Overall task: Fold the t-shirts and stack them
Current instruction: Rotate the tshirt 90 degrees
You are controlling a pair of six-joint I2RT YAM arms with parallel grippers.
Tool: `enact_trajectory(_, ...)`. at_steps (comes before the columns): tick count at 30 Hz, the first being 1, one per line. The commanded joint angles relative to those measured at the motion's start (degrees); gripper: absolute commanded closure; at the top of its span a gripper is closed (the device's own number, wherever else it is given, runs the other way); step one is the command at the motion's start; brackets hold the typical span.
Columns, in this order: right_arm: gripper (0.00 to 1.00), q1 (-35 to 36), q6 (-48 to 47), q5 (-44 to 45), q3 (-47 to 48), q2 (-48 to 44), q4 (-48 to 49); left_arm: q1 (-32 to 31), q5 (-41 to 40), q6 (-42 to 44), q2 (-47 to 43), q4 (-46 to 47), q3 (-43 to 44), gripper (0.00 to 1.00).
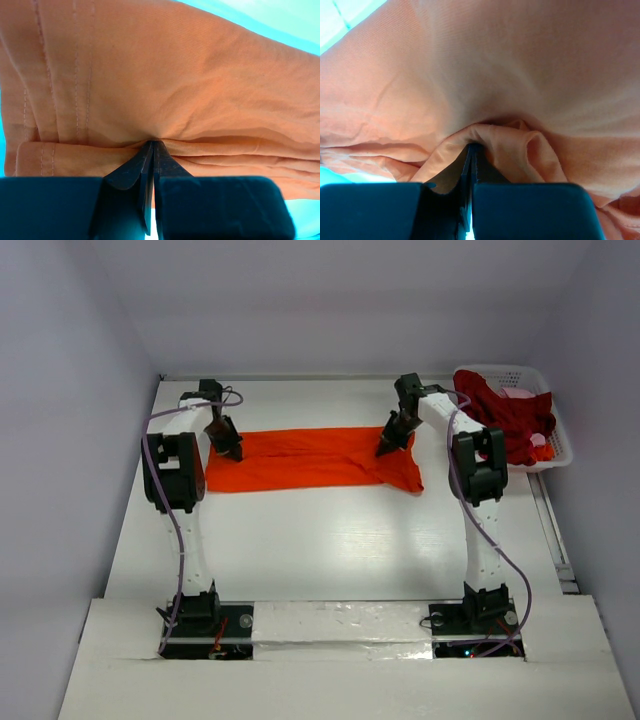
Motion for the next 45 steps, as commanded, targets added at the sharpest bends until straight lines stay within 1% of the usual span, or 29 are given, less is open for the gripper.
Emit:
enact_trajectory(1, 1.00, -0.80, -0.40, 1.99, 3.20, 1.42, -0.95, -1.00, -1.62, 1.19, -1.75, -2.37, -4.02, 1.00)
enact_trajectory(5, 1.00, -0.80, -0.58, 2.52, 5.57, 2.92, -2.00, -2.23, -1.35, 0.76, -2.90, -0.88, -6.84, 1.00)
enact_trajectory(9, 1.00, -1.33, -0.49, 2.69, 8.12, 4.23, -2.53, -5.30, -0.83, 0.05, -3.69, 0.35, -9.38, 1.00)
enact_trajectory(13, 1.00, -1.33, -0.49, 2.96, 11.20, 5.47, -3.59, -8.72, -0.30, -1.27, -5.09, 2.72, -13.77, 1.00)
enact_trajectory(18, 1.00, -1.33, -0.58, 3.05, 13.92, 6.52, -3.94, -11.19, 0.14, -2.06, -6.06, 4.66, -18.43, 1.00)
enact_trajectory(21, 1.00, -1.33, -1.02, 3.13, 17.07, 8.45, -5.25, -11.81, 0.31, -2.76, -7.29, 6.06, -22.03, 1.00)
enact_trajectory(24, 1.00, -1.33, -1.28, 3.22, 19.54, 9.42, -5.61, -11.81, 0.49, -2.94, -8.08, 6.24, -23.45, 1.00)
enact_trajectory(28, 1.00, -1.85, -1.54, 3.31, 23.76, 11.35, -6.31, -13.38, 0.40, -3.29, -10.01, 6.33, -26.25, 1.00)
enact_trajectory(32, 1.00, -1.85, -1.55, 3.48, 24.47, 11.88, -5.97, -14.71, 0.67, -4.52, -13.43, 6.68, -29.16, 1.00)
enact_trajectory(39, 1.00, -1.85, -1.90, 3.31, 26.93, 13.20, -5.96, -20.15, 2.07, -7.07, -16.52, 7.56, -33.47, 1.00)
enact_trajectory(45, 1.00, -1.85, -1.90, 2.52, 29.92, 14.69, -6.23, -24.80, 3.30, -9.61, -18.54, 9.75, -39.35, 1.00)
